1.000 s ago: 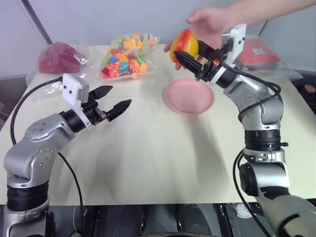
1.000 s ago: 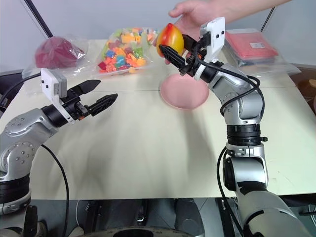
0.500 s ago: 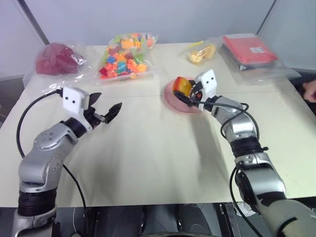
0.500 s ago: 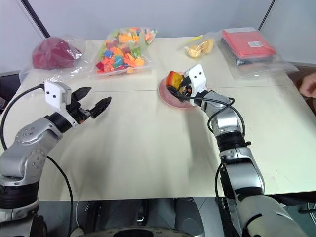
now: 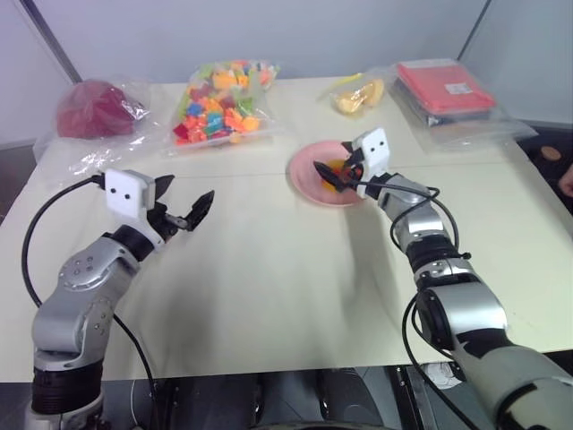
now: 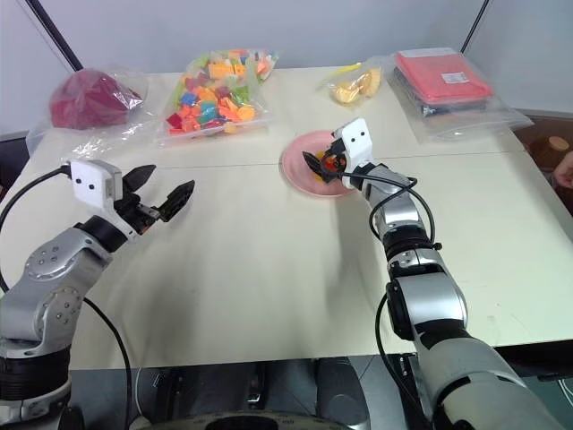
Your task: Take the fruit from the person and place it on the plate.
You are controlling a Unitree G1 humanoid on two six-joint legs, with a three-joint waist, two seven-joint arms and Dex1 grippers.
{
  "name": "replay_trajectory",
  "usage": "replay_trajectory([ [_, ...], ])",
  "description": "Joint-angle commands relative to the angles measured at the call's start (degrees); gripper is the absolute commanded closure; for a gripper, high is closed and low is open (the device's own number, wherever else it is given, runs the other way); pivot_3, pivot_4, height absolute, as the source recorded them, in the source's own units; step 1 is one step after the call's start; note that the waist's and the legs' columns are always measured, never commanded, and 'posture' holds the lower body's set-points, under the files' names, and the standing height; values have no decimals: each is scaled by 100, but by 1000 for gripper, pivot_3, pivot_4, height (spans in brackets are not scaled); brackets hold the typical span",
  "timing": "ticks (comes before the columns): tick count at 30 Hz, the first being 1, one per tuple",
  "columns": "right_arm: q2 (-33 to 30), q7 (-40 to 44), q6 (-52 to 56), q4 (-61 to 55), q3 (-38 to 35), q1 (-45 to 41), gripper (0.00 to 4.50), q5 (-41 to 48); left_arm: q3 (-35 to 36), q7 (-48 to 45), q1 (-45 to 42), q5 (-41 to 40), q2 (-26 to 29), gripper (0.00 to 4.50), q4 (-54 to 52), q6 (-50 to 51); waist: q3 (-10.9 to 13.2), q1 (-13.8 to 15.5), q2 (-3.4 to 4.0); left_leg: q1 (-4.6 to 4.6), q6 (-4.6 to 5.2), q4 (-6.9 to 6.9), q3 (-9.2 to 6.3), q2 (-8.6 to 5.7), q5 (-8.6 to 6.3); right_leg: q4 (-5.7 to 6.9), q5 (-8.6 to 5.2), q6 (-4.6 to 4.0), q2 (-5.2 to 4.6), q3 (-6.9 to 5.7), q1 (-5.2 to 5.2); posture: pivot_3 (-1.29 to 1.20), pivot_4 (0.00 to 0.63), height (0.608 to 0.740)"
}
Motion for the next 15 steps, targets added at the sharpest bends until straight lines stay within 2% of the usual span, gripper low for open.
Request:
replay_trajectory([
  [1,-114,48,65,-658,-258,-220,47,167,183,121,-24,81,21,0,-186,-87,0,13,0,0,0,0,0,0,0,0,0,0,-1,0,0,0,150,740],
  [6,-786,23,589,-1763,-648,181,47,358,148,493,-105,257,-191,0,-259,-155,0,91,1,-3,1,5,-5,-7,0,0,0,0,-8,-3,3,0,150,740],
  [11,-1439,-161,1579,-3344,-1294,1314,47,729,251,678,203,333,-378,0,-433,-219,0,167,0,-3,3,4,-3,-7,-2,-5,0,0,-9,-2,6,0,150,740],
  [15,-1670,-348,1782,-3797,-1581,2110,47,720,198,828,238,384,-595,0,-377,-284,0,190,0,-2,5,5,1,-6,-2,-2,0,0,-9,1,6,0,150,740],
])
